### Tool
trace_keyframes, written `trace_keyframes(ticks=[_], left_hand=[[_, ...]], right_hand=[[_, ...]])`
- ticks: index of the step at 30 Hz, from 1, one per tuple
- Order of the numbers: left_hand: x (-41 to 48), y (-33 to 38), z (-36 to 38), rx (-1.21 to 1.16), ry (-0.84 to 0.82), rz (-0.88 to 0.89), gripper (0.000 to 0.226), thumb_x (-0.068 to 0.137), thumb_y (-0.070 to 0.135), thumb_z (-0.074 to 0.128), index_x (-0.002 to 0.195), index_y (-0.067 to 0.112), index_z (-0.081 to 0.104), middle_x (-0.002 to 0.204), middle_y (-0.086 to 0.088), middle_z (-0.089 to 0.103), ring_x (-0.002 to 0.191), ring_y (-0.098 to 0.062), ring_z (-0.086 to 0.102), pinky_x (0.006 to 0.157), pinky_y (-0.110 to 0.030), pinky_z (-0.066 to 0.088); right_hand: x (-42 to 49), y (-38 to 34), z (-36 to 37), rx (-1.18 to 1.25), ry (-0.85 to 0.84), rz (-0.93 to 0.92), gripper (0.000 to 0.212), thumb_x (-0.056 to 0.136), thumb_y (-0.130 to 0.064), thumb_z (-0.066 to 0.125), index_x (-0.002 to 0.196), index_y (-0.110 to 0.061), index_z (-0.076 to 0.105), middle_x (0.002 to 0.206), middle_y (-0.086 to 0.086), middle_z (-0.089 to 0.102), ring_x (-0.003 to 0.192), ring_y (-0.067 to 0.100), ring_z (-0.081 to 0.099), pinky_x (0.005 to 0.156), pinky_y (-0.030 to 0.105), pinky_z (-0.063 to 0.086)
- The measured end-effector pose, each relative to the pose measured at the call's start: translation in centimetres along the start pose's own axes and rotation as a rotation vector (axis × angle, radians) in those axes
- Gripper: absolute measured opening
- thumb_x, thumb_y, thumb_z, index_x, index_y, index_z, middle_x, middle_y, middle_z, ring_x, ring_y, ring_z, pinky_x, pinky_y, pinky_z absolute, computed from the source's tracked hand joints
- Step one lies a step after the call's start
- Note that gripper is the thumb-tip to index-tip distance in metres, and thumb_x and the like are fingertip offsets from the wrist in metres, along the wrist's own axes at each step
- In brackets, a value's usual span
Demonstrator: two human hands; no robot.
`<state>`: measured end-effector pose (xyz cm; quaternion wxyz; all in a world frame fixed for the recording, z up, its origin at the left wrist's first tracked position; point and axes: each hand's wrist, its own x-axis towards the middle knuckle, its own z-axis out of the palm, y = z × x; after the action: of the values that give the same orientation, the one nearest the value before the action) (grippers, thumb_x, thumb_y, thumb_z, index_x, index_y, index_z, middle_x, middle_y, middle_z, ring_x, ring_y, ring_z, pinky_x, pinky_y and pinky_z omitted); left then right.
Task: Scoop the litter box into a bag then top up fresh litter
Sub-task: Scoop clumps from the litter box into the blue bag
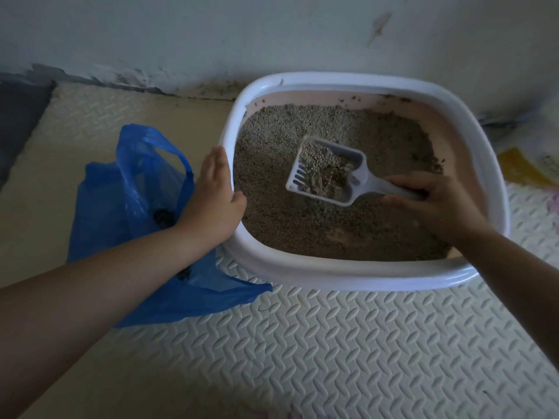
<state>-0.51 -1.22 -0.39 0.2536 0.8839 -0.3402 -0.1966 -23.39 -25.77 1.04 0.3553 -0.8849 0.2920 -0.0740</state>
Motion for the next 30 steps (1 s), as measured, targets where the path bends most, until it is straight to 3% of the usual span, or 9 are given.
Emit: trace_keyframes(ticks=[3, 7, 11, 15, 25, 30], left_hand=[[-0.1, 0.4, 0.6, -0.025, 0.020, -0.026, 0.073, 0.100, 0.023, 0.041, 0.151, 0.009, -0.010, 0.160, -0.006, -0.013, 0.147, -0.020, -0.007, 0.119, -0.034, 0.004], [-0.1, 0.3, 0.6, 0.018, 0.045, 0.008, 0.072, 0.099, 0.021, 0.042, 0.150, 0.005, -0.006, 0.159, -0.013, -0.008, 0.147, -0.025, -0.002, 0.117, -0.033, 0.005], [-0.2, 0.4, 0.5, 0.066, 0.055, 0.007, 0.074, 0.096, 0.018, 0.044, 0.150, 0.005, -0.004, 0.159, -0.014, -0.005, 0.146, -0.028, 0.006, 0.117, -0.037, 0.016], [-0.2, 0.4, 0.6, 0.090, 0.059, 0.009, 0.075, 0.095, 0.020, 0.044, 0.151, 0.006, -0.004, 0.159, -0.012, -0.004, 0.144, -0.029, 0.009, 0.116, -0.037, 0.019], [-0.2, 0.4, 0.5, 0.119, 0.054, 0.020, 0.075, 0.096, 0.020, 0.044, 0.150, 0.004, -0.006, 0.159, -0.015, -0.005, 0.146, -0.028, 0.003, 0.118, -0.040, 0.016], [-0.2, 0.3, 0.5, 0.132, 0.041, 0.016, 0.075, 0.096, 0.021, 0.042, 0.150, 0.004, -0.008, 0.159, -0.014, -0.007, 0.147, -0.027, -0.002, 0.119, -0.042, 0.013]], right_hand=[[-0.6, -0.1, -0.2, 0.006, 0.030, -0.015, 0.031, 0.075, -0.044, 0.069, 0.104, -0.048, 0.062, 0.086, -0.010, 0.068, 0.071, 0.005, 0.061, 0.069, 0.045, 0.054], [-1.1, -0.3, -0.3, 0.018, 0.034, 0.009, 0.036, 0.071, -0.052, 0.066, 0.106, -0.044, 0.064, 0.086, -0.018, 0.069, 0.072, 0.000, 0.061, 0.072, 0.040, 0.054], [-1.2, -0.3, -0.3, 0.063, 0.065, 0.041, 0.029, 0.074, -0.046, 0.069, 0.102, -0.050, 0.062, 0.077, -0.027, 0.067, 0.065, -0.006, 0.059, 0.071, 0.038, 0.053], [-1.4, -0.5, 0.0, 0.032, 0.088, 0.016, 0.034, 0.071, -0.052, 0.065, 0.105, -0.048, 0.061, 0.082, -0.023, 0.067, 0.068, -0.007, 0.058, 0.071, 0.034, 0.052], [-2.0, -0.1, 0.3, -0.060, 0.127, -0.141, 0.040, 0.078, -0.059, 0.057, 0.112, -0.040, 0.066, 0.087, -0.014, 0.065, 0.079, 0.005, 0.061, 0.068, 0.042, 0.051], [-2.3, -0.4, 0.6, -0.026, 0.136, -0.147, 0.036, 0.081, -0.049, 0.064, 0.113, -0.031, 0.067, 0.091, -0.006, 0.067, 0.082, 0.011, 0.062, 0.072, 0.043, 0.051]])
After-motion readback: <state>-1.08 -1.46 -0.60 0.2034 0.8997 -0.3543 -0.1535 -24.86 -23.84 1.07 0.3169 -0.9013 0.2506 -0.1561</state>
